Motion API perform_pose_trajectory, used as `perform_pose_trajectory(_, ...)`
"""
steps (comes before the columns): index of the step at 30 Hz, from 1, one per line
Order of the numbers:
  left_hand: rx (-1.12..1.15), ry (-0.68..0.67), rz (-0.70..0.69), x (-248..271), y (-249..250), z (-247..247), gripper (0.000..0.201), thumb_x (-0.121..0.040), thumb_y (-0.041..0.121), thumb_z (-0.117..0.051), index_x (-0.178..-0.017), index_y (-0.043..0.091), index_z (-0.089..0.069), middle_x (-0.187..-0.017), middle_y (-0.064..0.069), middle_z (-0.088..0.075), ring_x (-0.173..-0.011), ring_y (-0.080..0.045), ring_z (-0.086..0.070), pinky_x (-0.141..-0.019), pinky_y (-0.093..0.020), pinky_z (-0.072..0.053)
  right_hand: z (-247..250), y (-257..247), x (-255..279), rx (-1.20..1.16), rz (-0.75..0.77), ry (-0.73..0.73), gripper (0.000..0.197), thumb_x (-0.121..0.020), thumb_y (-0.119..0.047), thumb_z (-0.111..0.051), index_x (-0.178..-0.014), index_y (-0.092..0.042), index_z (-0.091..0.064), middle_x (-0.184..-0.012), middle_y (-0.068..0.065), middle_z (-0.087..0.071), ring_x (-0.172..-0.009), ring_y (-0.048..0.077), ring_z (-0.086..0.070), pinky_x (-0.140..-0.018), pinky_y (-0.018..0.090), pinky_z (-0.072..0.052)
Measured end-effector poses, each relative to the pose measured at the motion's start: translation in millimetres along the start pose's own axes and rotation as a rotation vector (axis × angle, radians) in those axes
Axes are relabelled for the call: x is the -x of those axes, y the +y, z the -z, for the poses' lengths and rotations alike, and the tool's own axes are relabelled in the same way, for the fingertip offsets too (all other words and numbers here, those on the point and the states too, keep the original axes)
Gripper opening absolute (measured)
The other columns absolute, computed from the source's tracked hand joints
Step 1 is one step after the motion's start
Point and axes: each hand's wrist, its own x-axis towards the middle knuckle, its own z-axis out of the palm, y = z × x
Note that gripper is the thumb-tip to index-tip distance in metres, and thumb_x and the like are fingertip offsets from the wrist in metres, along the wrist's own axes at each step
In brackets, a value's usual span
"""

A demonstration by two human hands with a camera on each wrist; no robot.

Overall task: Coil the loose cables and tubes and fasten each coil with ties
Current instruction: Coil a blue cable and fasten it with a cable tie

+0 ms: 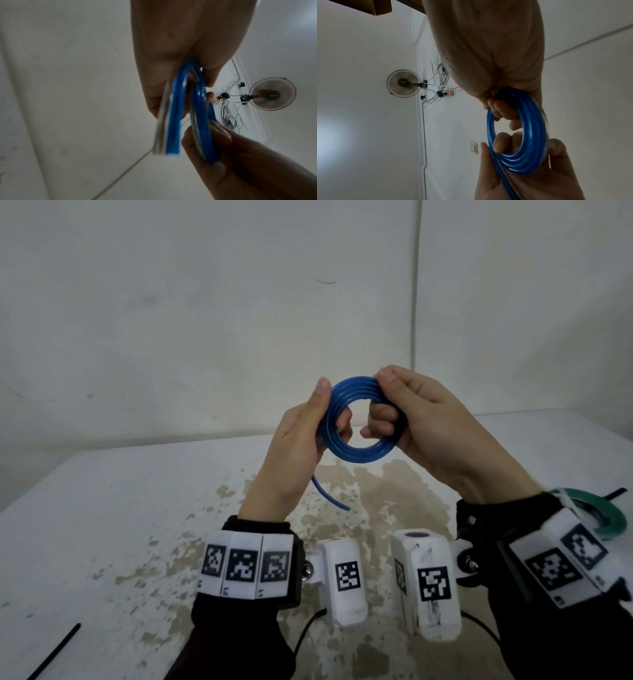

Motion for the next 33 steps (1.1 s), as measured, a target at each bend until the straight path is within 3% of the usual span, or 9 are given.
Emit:
perform_pose_trajectory(4, -0.147, -0.013, -0.031, 2.1, 1.7, 3.0, 0.048, -0.103, 0.032, -0.026, -0.062, 0.011, -0.039, -0.065, -0.007, -0.04, -0.063, -0.014, -0.04, -0.065, -0.019, -0.037, 3.5, -3.0, 0.5, 0.062, -0.049, -0.02, 0.026, -0.102, -0.017, -0.035, -0.084, -0.006, -0.049, -0.058, 0.0, -0.046, -0.053, 0.015, -0.047, -0.071, 0.03, -0.053)
perform_pose_trajectory(6, -0.204, -0.043, -0.044, 3.8, 4.5, 1.9, 0.047, -0.103, 0.031, -0.028, -0.063, 0.011, -0.039, -0.067, -0.01, -0.04, -0.062, -0.011, -0.04, -0.062, -0.016, -0.036, 4.0, -4.4, 1.9, 0.136, -0.039, -0.035, 0.024, -0.102, -0.019, -0.037, -0.086, -0.006, -0.05, -0.059, -0.001, -0.048, -0.05, 0.013, -0.044, -0.066, 0.028, -0.052)
perform_pose_trajectory(12, -0.061, 0.003, -0.084, 1.8, 1.2, -6.6, 0.048, -0.102, 0.037, -0.028, -0.063, 0.013, -0.043, -0.063, -0.002, -0.04, -0.065, -0.02, -0.036, -0.066, -0.027, -0.034, 1.7, -4.1, 1.9, 0.011, 0.053, 0.048, 0.022, -0.103, -0.019, -0.037, -0.084, -0.011, -0.046, -0.056, -0.006, -0.041, -0.047, 0.009, -0.031, -0.057, 0.023, -0.043)
perform_pose_trajectory(14, -0.061, 0.004, -0.087, 1.6, 0.4, -4.3, 0.048, -0.102, 0.036, -0.027, -0.062, 0.013, -0.04, -0.062, -0.001, -0.04, -0.063, -0.017, -0.037, -0.065, -0.024, -0.034, 1.4, -5.9, 1.0, -0.052, 0.018, 0.051, 0.022, -0.102, -0.016, -0.036, -0.084, -0.01, -0.046, -0.056, -0.003, -0.043, -0.047, 0.011, -0.034, -0.059, 0.025, -0.046)
perform_pose_trajectory(17, -0.175, -0.032, -0.069, 3.3, 1.8, 1.1, 0.047, -0.103, 0.03, -0.028, -0.061, 0.011, -0.038, -0.063, -0.01, -0.039, -0.057, -0.011, -0.037, -0.06, -0.016, -0.035, 3.1, -7.8, 2.6, 0.065, -0.052, -0.013, 0.023, -0.101, -0.018, -0.036, -0.086, -0.008, -0.051, -0.057, 0.003, -0.049, -0.048, 0.016, -0.042, -0.064, 0.032, -0.051)
perform_pose_trajectory(20, -0.199, -0.054, -0.058, 5.1, 6.6, -1.4, 0.047, -0.103, 0.03, -0.03, -0.061, 0.01, -0.038, -0.064, -0.014, -0.038, -0.055, -0.012, -0.036, -0.056, -0.015, -0.034, 2.1, -6.9, 5.1, 0.138, -0.04, -0.066, 0.025, -0.102, -0.022, -0.037, -0.091, -0.008, -0.053, -0.057, -0.001, -0.045, -0.048, 0.012, -0.036, -0.058, 0.027, -0.048)
perform_pose_trajectory(26, 0.006, 0.06, -0.073, 1.5, 4.6, -6.8, 0.052, -0.101, 0.04, -0.029, -0.057, 0.014, -0.035, -0.056, -0.006, -0.03, -0.056, -0.02, -0.03, -0.056, -0.026, -0.031, -4.7, -4.6, 1.3, -0.178, -0.003, 0.018, 0.022, -0.103, -0.016, -0.034, -0.089, -0.008, -0.049, -0.056, -0.001, -0.043, -0.046, 0.011, -0.036, -0.054, 0.024, -0.044)
perform_pose_trajectory(29, -0.092, 0.036, -0.038, 2.0, 4.1, -0.1, 0.053, -0.103, 0.035, -0.028, -0.055, 0.013, -0.033, -0.055, -0.008, -0.032, -0.055, -0.022, -0.032, -0.056, -0.026, -0.031, -2.1, -7.3, 4.1, -0.078, -0.075, -0.059, 0.021, -0.102, -0.018, -0.035, -0.091, -0.008, -0.05, -0.055, 0.001, -0.047, -0.046, 0.013, -0.041, -0.056, 0.029, -0.049)
perform_pose_trajectory(33, -0.088, -0.032, 0.021, 2.9, 6.7, -2.2, 0.053, -0.102, 0.037, -0.028, -0.056, 0.012, -0.037, -0.053, -0.003, -0.037, -0.051, -0.013, -0.036, -0.055, -0.022, -0.033, -2.2, -6.6, 5.7, 0.013, -0.024, -0.045, 0.02, -0.102, -0.018, -0.037, -0.092, -0.009, -0.052, -0.054, -0.004, -0.04, -0.046, 0.01, -0.033, -0.053, 0.023, -0.043)
